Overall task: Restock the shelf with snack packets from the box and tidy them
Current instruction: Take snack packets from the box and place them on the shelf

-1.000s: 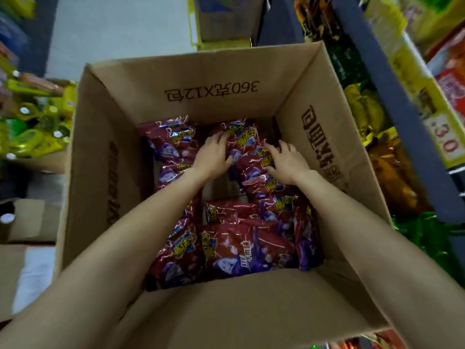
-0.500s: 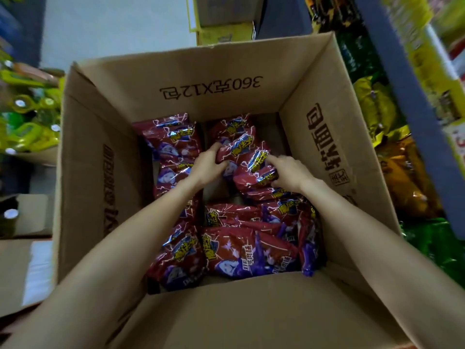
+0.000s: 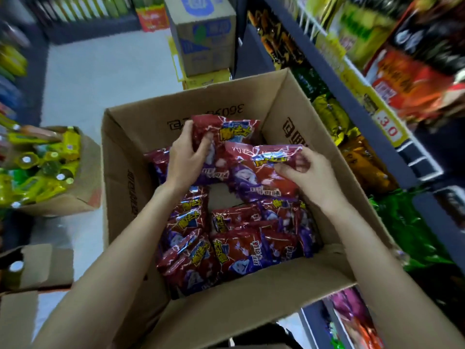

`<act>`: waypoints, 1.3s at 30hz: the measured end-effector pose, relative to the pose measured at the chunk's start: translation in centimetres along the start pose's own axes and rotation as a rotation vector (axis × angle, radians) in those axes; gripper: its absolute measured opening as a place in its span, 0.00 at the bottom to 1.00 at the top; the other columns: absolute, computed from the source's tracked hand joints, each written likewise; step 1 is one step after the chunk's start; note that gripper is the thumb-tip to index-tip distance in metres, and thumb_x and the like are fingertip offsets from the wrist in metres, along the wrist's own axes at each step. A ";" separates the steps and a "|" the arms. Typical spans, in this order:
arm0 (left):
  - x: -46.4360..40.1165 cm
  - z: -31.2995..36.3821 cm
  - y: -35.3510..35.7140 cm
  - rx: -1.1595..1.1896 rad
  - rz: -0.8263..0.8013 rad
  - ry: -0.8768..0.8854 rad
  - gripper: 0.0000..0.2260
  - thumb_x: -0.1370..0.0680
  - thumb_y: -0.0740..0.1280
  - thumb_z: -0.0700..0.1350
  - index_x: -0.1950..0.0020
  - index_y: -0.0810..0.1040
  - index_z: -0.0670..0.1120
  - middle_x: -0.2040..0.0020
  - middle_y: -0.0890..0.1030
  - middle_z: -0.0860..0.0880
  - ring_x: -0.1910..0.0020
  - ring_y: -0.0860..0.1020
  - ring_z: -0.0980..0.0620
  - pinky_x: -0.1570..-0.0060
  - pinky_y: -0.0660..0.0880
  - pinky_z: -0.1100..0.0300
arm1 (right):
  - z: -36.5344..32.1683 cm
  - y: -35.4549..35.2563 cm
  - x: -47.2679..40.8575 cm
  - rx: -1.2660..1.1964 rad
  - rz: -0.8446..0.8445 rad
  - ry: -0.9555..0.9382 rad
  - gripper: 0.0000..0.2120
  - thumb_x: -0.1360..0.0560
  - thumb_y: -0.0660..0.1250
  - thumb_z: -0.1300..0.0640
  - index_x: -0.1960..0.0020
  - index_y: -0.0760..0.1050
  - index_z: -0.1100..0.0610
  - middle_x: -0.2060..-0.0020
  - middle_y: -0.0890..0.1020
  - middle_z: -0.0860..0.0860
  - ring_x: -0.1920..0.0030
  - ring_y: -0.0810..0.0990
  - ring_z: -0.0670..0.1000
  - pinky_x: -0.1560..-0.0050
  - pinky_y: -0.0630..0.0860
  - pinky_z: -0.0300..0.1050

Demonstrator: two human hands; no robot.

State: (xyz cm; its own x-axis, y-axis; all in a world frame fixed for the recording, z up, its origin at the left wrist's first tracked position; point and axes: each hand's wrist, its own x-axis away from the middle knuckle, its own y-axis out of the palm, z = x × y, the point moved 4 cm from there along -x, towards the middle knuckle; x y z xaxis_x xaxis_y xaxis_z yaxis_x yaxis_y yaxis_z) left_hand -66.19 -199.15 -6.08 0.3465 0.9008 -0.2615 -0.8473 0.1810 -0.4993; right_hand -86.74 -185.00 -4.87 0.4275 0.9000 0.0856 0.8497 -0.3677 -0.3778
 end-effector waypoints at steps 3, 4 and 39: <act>1.3 3.2 -1.0 0.133 -0.020 0.024 0.08 0.19 0.62 0.46 0.42 0.70 0.45 0.55 0.77 0.59 0.58 0.76 0.65 0.55 0.73 0.64 | -2.0 -1.7 4.7 -0.086 0.157 -0.035 0.09 0.25 0.70 0.55 0.48 0.73 0.45 0.57 0.81 0.37 0.56 0.81 0.36 0.55 0.76 0.31; 1.9 4.4 -1.2 0.198 -0.056 0.011 0.10 0.19 0.62 0.46 0.40 0.70 0.45 0.54 0.78 0.59 0.56 0.77 0.66 0.54 0.74 0.66 | -2.4 -2.5 6.2 -0.089 0.251 -0.042 0.11 0.25 0.69 0.55 0.46 0.71 0.45 0.55 0.79 0.35 0.57 0.79 0.32 0.55 0.74 0.28; 39.6 43.1 18.1 0.392 -0.907 0.769 0.16 0.21 0.64 0.52 0.37 0.73 0.44 0.50 0.78 0.59 0.52 0.77 0.61 0.54 0.68 0.75 | 1.4 -25.6 66.3 0.132 1.167 0.110 0.14 0.21 0.63 0.56 0.38 0.67 0.45 0.53 0.81 0.42 0.55 0.82 0.47 0.50 0.80 0.53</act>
State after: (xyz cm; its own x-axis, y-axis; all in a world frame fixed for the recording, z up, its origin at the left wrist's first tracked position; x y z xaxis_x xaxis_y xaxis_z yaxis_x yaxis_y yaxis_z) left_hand -85.15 -143.18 10.12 0.9005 -0.0491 -0.4320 -0.1975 0.8389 -0.5072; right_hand -80.51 -115.60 9.21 0.9544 0.0074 -0.2984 -0.1090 -0.9219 -0.3717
